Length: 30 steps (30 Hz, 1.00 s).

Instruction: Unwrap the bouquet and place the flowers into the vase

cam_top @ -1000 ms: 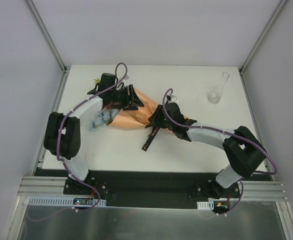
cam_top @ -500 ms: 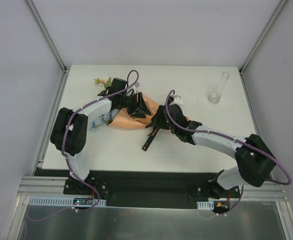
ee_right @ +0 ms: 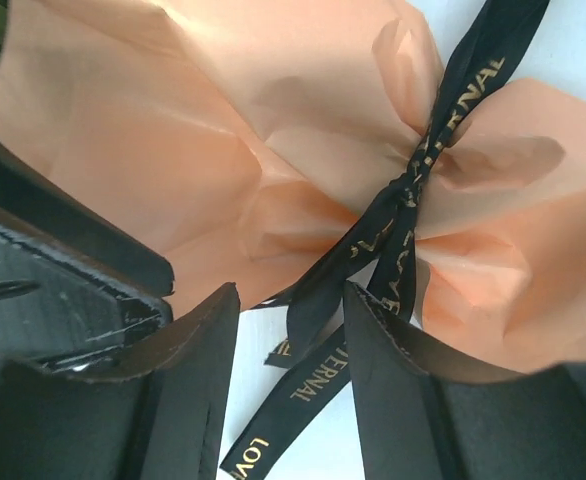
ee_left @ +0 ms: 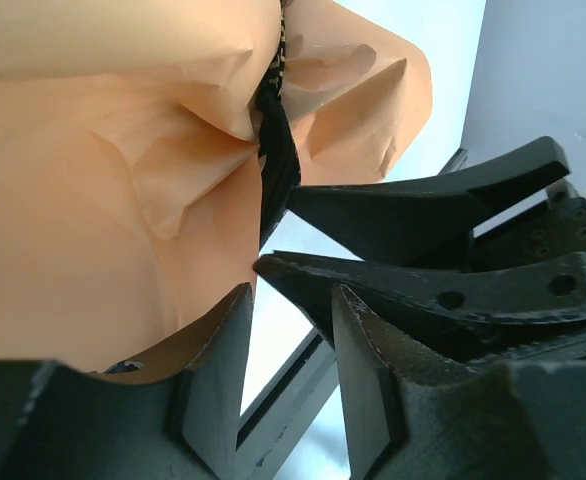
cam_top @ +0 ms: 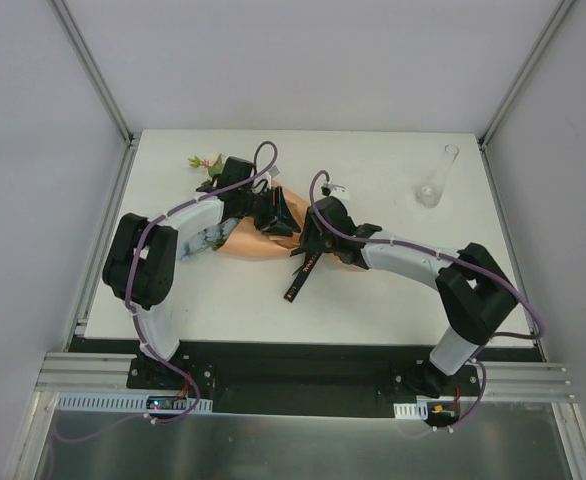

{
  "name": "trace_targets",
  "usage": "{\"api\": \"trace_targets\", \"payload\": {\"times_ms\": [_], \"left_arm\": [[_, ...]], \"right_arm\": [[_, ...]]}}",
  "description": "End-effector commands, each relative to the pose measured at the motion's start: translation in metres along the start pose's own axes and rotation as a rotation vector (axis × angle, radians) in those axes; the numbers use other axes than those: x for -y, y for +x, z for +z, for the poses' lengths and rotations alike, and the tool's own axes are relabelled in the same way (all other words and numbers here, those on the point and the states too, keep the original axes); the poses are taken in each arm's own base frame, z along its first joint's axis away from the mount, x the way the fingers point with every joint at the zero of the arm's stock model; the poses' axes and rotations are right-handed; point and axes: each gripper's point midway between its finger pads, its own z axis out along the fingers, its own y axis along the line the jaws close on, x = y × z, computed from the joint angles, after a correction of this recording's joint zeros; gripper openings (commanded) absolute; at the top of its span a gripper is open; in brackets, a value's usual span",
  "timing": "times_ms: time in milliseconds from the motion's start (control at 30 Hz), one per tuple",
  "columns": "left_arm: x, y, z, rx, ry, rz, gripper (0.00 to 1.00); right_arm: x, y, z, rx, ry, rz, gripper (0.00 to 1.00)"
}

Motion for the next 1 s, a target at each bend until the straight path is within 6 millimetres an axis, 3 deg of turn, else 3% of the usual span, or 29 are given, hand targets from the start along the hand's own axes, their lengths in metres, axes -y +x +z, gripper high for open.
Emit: {"api": "trace_targets", "payload": {"times_ms": [0, 133, 467, 633, 967], "left_arm": [[-0.002, -0.002, 0.001, -0.002, 0.007, -0.007, 0.36], [-0.007, -0.001, 0.005, -0.013, 0.002, -0.027, 0.33], [-0.014, -0.001, 0.007, -0.018, -0.007, -0.048, 0.31], [-0.018, -0.002, 0.009, -0.020, -0.015, -0.062, 0.29], [-0.047, -0.002, 0.013, -0.016, -0.071, -0.144, 0.14]], "right_arm": [[-0.011, -0.002, 0.006, -0.030, -0.013, -0.025, 0.48], [-0.014, 0.007, 0.009, -0.051, -0.017, -0.034, 0.40], [-0.034, -0.024, -0.013, 0.063, -0.110, 0.042, 0.01], [-0.032, -0.028, -0.020, 0.088, -0.117, 0.071, 0.01], [-0.032, -0.041, -0.043, 0.135, -0.146, 0.077, 0.01]]}}
